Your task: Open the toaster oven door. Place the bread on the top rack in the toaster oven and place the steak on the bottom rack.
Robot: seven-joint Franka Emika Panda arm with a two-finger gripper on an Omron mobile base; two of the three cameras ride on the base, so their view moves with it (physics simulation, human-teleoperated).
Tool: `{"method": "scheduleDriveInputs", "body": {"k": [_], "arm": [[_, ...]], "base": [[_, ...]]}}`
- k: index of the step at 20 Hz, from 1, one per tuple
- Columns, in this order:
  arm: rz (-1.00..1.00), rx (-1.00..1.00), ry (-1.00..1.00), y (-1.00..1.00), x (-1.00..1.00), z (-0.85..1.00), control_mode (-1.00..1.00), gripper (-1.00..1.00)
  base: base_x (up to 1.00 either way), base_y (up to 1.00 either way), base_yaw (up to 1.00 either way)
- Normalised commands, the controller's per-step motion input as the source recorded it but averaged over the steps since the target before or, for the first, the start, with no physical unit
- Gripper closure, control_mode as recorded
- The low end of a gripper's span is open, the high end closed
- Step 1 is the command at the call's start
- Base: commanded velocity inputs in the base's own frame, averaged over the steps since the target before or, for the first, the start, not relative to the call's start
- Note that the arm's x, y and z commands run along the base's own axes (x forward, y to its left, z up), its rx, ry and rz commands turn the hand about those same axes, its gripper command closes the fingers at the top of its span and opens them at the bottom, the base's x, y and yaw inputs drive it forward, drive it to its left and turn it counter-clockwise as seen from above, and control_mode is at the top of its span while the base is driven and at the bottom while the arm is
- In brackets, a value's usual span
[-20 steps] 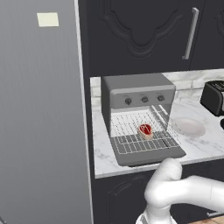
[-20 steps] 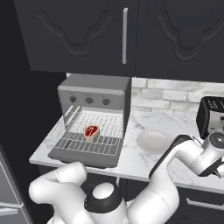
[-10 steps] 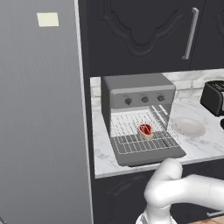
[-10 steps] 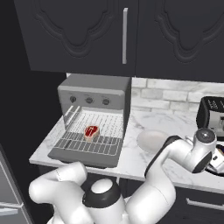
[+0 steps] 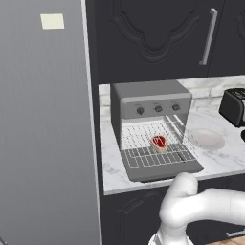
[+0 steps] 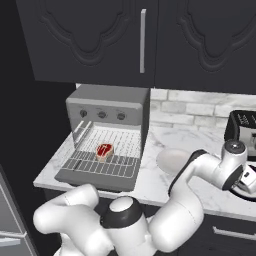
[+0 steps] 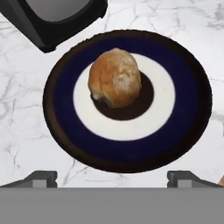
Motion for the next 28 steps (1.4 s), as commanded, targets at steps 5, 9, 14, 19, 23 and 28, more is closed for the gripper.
{"method": "scheduleDriveInputs", "body": {"k": [5,9,14,19,23,28], "arm": [[0.00,0.03,0.00,-0.18,0.01,0.00,-1.00,-1.00],[0.00,0.08,0.00,-0.04,0.11,0.00,-1.00,-1.00],[0.00,0.09,-0.02,0.00,0.20,0.00,-1.00,-1.00],[0.00,0.04,-0.03,-0.02,0.04,-0.11,-1.00,-1.00],[0.00,0.00,-0.04,-0.11,0.00,-0.23,-1.00,-1.00],[-0.03,0.00,-0.02,-0.07,0.14,-0.11,-1.00,-1.00]], "base": [[0.00,0.00,0.00],[0.00,0.00,0.00],[0.00,0.00,0.00],[0.00,0.00,0.00],[0.00,0.00,0.00],[0.00,0.00,0.00]]}}
